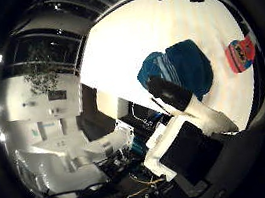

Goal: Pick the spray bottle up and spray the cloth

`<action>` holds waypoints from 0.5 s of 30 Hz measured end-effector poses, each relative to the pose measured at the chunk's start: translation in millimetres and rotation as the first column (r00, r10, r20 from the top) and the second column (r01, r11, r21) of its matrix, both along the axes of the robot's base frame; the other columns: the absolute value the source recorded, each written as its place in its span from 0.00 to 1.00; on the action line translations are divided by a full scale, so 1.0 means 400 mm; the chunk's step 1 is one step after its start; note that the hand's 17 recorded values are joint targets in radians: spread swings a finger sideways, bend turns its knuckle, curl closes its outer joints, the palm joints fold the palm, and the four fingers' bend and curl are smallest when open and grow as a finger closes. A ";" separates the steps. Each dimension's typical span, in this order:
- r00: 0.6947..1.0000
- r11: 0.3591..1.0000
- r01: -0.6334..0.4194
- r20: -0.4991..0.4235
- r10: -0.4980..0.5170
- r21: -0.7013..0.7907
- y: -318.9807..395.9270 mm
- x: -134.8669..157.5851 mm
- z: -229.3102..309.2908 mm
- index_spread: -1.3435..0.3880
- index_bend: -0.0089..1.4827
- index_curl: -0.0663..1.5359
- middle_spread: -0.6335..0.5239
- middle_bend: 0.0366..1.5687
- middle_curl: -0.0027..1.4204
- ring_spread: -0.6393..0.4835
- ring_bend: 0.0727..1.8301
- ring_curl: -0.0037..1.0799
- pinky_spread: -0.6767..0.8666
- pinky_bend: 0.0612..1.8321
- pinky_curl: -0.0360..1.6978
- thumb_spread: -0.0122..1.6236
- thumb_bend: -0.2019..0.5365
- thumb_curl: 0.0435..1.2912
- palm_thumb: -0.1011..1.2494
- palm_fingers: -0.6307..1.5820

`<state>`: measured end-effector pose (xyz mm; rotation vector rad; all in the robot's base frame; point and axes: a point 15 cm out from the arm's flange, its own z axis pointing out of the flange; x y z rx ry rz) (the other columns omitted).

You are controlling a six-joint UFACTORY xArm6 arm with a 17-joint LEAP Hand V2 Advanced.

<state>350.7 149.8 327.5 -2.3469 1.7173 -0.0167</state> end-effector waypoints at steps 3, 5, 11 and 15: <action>0.998 0.999 0.043 0.037 -0.043 0.014 -0.056 0.011 0.034 0.59 0.13 0.31 0.51 0.25 0.33 0.62 0.29 0.26 0.62 0.32 0.04 0.71 0.25 0.24 0.57 0.46; 0.996 0.997 0.072 0.056 -0.073 0.018 -0.097 0.018 0.049 0.60 0.12 0.31 0.52 0.25 0.33 0.63 0.29 0.26 0.63 0.32 0.05 0.71 0.24 0.24 0.56 0.45; 0.980 0.982 0.181 0.070 -0.184 0.052 -0.239 0.022 0.050 0.64 0.11 0.27 0.54 0.23 0.32 0.64 0.29 0.26 0.63 0.35 0.07 0.70 0.24 0.23 0.53 0.41; 0.973 0.963 0.222 0.033 -0.230 0.152 -0.283 -0.015 -0.010 0.65 0.11 0.25 0.55 0.23 0.31 0.65 0.30 0.27 0.64 0.35 0.08 0.70 0.25 0.23 0.53 0.41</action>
